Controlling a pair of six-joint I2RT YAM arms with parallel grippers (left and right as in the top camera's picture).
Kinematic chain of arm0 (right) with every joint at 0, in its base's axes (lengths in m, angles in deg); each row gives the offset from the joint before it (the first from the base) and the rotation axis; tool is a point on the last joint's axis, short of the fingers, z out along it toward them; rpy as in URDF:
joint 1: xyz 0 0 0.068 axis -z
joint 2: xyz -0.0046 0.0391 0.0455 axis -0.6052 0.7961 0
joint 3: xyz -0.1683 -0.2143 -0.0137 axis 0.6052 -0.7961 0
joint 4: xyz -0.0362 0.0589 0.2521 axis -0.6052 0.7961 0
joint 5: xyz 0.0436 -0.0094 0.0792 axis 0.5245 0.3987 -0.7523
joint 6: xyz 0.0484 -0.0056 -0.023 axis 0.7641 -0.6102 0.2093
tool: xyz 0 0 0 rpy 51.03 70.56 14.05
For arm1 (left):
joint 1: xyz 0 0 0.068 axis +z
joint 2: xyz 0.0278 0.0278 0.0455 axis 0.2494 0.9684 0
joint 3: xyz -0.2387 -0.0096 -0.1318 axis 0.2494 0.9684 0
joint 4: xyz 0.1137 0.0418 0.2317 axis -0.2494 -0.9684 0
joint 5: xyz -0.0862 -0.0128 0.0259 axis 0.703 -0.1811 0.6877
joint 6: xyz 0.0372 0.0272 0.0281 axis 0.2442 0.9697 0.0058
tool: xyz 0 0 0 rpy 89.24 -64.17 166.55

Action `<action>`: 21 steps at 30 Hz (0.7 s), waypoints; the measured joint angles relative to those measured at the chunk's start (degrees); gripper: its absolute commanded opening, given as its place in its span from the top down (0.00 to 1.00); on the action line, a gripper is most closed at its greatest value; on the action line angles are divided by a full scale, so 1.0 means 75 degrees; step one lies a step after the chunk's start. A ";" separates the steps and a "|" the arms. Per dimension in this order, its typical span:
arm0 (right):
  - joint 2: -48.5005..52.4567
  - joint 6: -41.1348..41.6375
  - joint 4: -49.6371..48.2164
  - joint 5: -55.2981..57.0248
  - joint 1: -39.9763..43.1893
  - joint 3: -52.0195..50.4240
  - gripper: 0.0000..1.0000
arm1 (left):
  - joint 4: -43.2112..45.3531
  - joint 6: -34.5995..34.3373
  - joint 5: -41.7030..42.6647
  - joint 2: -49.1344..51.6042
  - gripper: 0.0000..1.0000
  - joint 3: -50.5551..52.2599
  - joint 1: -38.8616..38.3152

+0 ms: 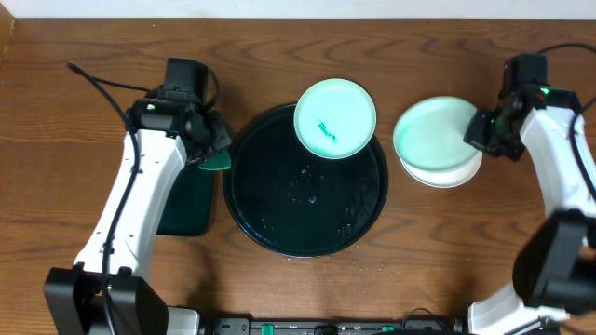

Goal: Clean dirty plates on tray and stack at the side
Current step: 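Lift the pale green plate with the right gripper and stack it on the white plate, then move the right gripper to the last pale green plate and grip its rim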

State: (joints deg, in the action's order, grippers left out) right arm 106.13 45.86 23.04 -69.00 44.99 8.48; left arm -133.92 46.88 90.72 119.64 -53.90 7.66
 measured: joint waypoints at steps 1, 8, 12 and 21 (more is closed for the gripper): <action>0.0280 0.0000 -0.0003 0.0105 0.0026 -0.0003 0.99 | 0.0029 0.0000 0.0000 0.0000 0.93 0.0000 -0.0067; 0.1040 0.0012 -0.0367 0.0303 0.0023 -0.0003 0.74 | 0.0184 0.0000 -0.0003 0.0000 0.93 0.0000 -0.0239; 0.1037 -0.0064 0.0058 0.0248 0.0023 0.0105 0.64 | 0.0242 0.0000 0.0000 0.0000 0.93 0.0000 -0.0367; 0.1017 -0.1492 0.0312 -0.1329 -0.1084 0.2474 0.36 | 0.0545 0.0000 -0.0003 0.0000 0.93 0.0000 -0.0385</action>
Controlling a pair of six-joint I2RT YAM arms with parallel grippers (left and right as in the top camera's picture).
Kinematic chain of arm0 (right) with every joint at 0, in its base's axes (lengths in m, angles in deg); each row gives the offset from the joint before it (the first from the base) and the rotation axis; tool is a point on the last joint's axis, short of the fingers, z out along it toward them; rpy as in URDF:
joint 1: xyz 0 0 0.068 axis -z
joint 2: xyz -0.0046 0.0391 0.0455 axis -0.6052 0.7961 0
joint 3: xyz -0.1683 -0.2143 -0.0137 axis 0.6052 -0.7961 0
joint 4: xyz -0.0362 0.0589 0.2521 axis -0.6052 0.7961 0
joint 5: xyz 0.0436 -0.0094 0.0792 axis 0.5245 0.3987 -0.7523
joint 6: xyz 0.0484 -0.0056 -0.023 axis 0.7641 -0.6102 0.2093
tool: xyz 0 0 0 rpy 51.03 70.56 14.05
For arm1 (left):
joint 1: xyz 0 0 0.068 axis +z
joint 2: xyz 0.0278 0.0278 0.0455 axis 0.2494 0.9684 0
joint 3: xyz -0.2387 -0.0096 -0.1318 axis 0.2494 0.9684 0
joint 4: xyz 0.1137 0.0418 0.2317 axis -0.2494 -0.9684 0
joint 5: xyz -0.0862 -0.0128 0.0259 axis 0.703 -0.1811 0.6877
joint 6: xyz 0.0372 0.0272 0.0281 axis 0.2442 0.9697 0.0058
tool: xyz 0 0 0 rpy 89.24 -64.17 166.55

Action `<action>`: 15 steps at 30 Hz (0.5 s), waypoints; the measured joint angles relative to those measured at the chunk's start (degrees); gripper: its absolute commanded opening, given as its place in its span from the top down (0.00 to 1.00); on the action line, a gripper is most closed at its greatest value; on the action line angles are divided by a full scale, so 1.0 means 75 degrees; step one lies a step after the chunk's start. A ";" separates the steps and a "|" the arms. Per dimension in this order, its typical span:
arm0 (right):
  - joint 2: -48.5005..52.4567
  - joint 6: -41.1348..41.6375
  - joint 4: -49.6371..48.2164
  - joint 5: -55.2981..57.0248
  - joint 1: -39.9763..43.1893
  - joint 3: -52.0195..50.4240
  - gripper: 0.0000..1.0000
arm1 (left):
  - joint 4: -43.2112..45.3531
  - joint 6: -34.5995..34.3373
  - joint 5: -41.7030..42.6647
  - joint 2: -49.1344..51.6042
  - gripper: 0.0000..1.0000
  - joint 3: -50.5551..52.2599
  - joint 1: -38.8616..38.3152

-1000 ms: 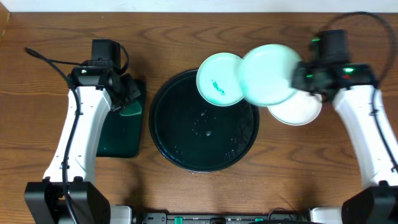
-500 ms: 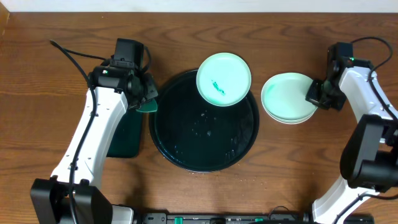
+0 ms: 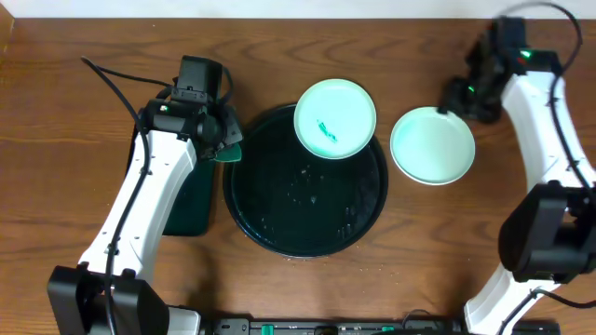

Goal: Clean dirty plates on tray and stack at the side
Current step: 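Move the right gripper to the last pale green plate and grip its rim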

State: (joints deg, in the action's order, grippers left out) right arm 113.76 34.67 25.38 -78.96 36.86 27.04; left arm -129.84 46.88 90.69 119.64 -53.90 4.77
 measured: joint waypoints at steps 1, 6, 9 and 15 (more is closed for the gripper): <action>-0.0009 -0.0087 -0.0402 -0.0073 -0.0245 0.0017 0.36 | 0.0003 0.0000 0.0000 0.0000 0.93 0.0000 0.0000; 0.0507 -0.1093 -0.0513 -0.0271 -0.1679 0.1011 0.42 | 0.0082 0.0000 0.0000 0.0015 0.93 0.0000 0.0000; 0.1224 -0.1617 0.0015 -0.0178 -0.2002 0.2031 0.45 | 0.0169 0.0000 0.0003 0.0044 0.93 0.0000 0.0000; 0.2576 -0.2570 0.0446 -0.0082 -0.2136 0.3177 0.38 | 0.0184 0.0003 0.0000 0.0085 0.93 0.0000 0.0000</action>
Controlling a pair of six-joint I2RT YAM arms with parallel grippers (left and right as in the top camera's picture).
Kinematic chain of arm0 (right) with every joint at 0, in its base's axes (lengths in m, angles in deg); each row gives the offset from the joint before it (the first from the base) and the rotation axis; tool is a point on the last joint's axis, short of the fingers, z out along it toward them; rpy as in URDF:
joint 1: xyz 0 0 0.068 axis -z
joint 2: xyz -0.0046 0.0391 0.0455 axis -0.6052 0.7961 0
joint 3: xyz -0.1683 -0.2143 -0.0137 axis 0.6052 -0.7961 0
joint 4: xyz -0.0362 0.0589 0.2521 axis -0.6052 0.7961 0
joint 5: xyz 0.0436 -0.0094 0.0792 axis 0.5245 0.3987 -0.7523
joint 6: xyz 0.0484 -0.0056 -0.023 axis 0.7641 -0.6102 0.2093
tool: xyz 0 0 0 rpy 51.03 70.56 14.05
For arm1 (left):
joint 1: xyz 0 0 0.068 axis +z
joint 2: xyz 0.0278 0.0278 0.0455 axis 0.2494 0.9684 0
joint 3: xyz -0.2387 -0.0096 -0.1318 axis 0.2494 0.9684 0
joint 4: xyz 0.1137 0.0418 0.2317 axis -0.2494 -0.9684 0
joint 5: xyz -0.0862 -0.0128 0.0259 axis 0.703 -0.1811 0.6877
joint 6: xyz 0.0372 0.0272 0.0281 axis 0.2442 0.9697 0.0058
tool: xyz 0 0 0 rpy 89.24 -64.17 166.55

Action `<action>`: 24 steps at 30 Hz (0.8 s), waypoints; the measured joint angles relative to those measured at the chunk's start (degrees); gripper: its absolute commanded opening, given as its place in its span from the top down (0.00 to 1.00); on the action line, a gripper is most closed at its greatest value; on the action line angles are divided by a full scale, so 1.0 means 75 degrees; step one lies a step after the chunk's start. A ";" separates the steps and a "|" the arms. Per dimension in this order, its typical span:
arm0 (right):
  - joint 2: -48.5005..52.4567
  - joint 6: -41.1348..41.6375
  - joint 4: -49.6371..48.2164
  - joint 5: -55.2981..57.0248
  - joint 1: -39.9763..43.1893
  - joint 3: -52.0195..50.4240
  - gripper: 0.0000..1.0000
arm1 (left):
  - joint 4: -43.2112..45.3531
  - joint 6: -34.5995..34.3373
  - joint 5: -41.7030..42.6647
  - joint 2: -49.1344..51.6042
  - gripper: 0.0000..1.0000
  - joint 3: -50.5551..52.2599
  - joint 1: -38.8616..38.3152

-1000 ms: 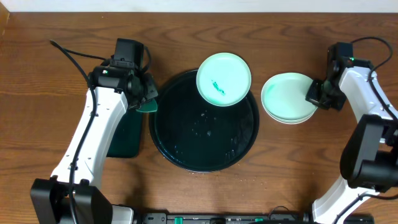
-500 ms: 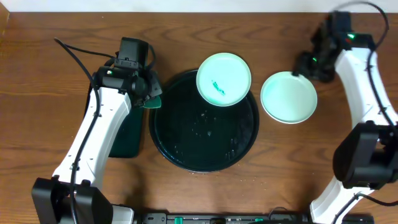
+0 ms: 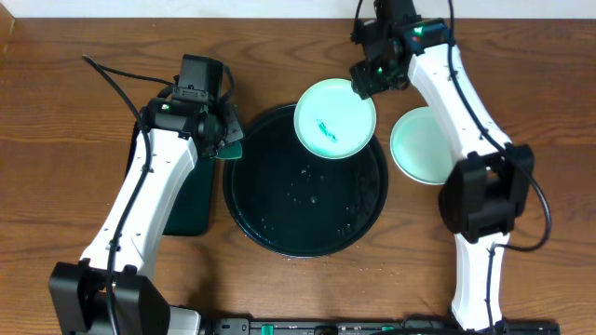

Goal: Clean dirty plates on tray and stack at the side
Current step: 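Move the right gripper to the last pale green plate and grip its rim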

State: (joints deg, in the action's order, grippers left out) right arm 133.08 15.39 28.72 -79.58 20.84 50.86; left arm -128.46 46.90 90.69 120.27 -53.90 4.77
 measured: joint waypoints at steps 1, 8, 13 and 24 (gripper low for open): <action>0.0102 -0.0128 0.0029 -0.0009 0.0009 0.0012 0.39 | 0.0000 -0.0003 0.0000 0.0000 0.93 0.0000 0.0000; 0.0644 -0.0726 0.0134 -0.0154 0.0029 0.0015 0.56 | -0.0003 -0.0003 0.0000 0.0003 0.93 0.0000 0.0000; 0.0863 -0.0810 0.0125 -0.0221 0.0035 0.0017 0.69 | 0.0009 -0.0003 0.0000 0.0020 0.93 0.0000 0.0000; 0.1154 -0.0621 0.0038 -0.0262 0.0096 0.0023 0.99 | 0.0052 -0.0003 0.0000 0.0044 0.93 0.0000 0.0000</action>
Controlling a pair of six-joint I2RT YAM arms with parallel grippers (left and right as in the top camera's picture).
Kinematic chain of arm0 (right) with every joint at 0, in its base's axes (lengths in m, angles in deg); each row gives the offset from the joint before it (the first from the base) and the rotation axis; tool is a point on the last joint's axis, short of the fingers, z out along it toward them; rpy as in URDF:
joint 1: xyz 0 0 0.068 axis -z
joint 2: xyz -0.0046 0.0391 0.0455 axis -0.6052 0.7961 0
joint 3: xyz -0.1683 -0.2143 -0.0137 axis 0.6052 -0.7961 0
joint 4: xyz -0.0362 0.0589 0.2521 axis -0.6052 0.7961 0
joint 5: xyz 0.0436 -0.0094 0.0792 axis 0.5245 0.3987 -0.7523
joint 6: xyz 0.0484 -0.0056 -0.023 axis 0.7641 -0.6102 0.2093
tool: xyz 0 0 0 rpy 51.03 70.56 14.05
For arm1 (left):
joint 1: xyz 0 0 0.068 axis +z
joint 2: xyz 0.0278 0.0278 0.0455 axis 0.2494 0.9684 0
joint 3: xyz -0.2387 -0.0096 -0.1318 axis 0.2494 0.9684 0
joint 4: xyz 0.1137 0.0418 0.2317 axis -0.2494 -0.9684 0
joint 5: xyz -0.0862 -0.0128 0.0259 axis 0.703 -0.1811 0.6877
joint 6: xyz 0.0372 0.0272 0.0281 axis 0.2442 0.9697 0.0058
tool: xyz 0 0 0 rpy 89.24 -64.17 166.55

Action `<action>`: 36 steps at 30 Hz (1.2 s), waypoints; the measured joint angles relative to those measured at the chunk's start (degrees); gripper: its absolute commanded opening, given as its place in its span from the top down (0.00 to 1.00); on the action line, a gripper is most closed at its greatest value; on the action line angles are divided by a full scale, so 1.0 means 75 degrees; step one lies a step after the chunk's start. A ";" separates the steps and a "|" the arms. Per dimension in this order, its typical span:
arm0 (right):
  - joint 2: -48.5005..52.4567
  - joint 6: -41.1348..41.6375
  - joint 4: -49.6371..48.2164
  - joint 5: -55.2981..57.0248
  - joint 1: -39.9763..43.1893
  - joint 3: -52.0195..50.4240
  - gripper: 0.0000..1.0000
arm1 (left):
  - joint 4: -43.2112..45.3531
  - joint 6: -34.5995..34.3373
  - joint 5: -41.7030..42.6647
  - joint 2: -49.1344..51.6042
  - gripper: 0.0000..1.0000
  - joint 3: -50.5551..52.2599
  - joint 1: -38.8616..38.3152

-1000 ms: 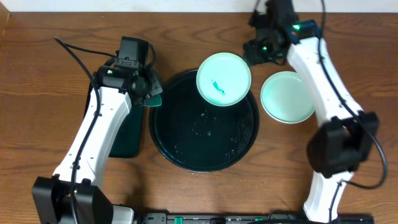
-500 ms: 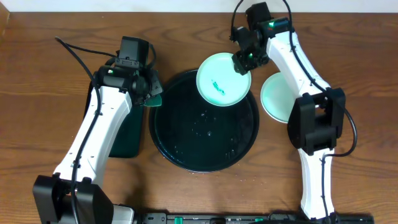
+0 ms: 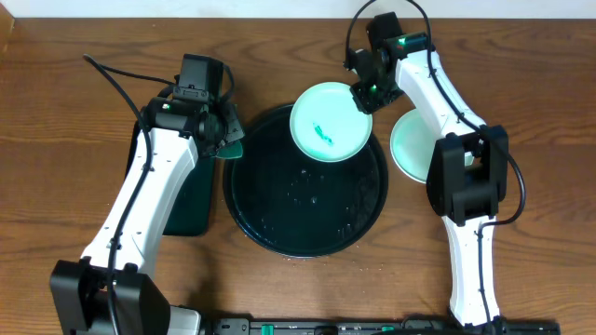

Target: Clean dirty plates on tray and stack at the side

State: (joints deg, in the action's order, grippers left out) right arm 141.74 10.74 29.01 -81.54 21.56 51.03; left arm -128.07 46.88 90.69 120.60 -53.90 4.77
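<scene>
A pale green dirty plate [image 3: 326, 121] with a green smear [image 3: 321, 130] lies on the far edge of the round black tray [image 3: 279, 223]. My right gripper [image 3: 361, 93] sits at the plate's right rim and looks shut on it. To the right, the stack of clean plates [image 3: 410, 149] is partly covered by the right arm. At the tray's left edge my left gripper [image 3: 222, 140] is shut on a green sponge [image 3: 231, 150].
A dark green mat [image 3: 186, 205] lies left of the tray, under the left arm. Drops of water show on the tray's floor. The wooden table's far edge runs along the top of the view.
My right gripper has come down from just beyond the plate's far right edge onto its right rim. The dirty plate has shifted slightly left and nearer. The left arm has not moved.
My right gripper was at the right side of the clean stack, then beyond it, then at the dirty plate's far edge, and is now on that plate's rim. My left gripper moved the sponge from the mat's corner to the tray's left edge and stayed there.
</scene>
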 measured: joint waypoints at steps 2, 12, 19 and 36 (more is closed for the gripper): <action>0.0020 0.0146 0.0090 -0.0003 0.0009 0.0003 0.99 | 0.0000 0.0000 0.0000 0.0000 0.93 0.0000 0.0000; 0.0017 0.1856 0.2008 -0.1081 -0.0114 0.0020 0.99 | -0.0149 0.0000 0.0000 0.0000 0.93 0.0000 0.0000; -0.0038 0.3445 0.2445 -0.0504 -0.0938 0.0020 0.99 | -0.0201 0.0003 0.0000 0.0000 0.93 0.0000 0.0000; -0.0093 0.2215 0.1816 0.0280 -0.1798 0.0020 0.56 | -0.0221 0.0000 0.0000 0.0000 0.93 0.0000 0.0000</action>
State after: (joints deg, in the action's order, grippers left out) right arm 141.04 27.35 42.62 -79.45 8.07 51.19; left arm -129.73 46.88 90.69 120.60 -53.90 4.77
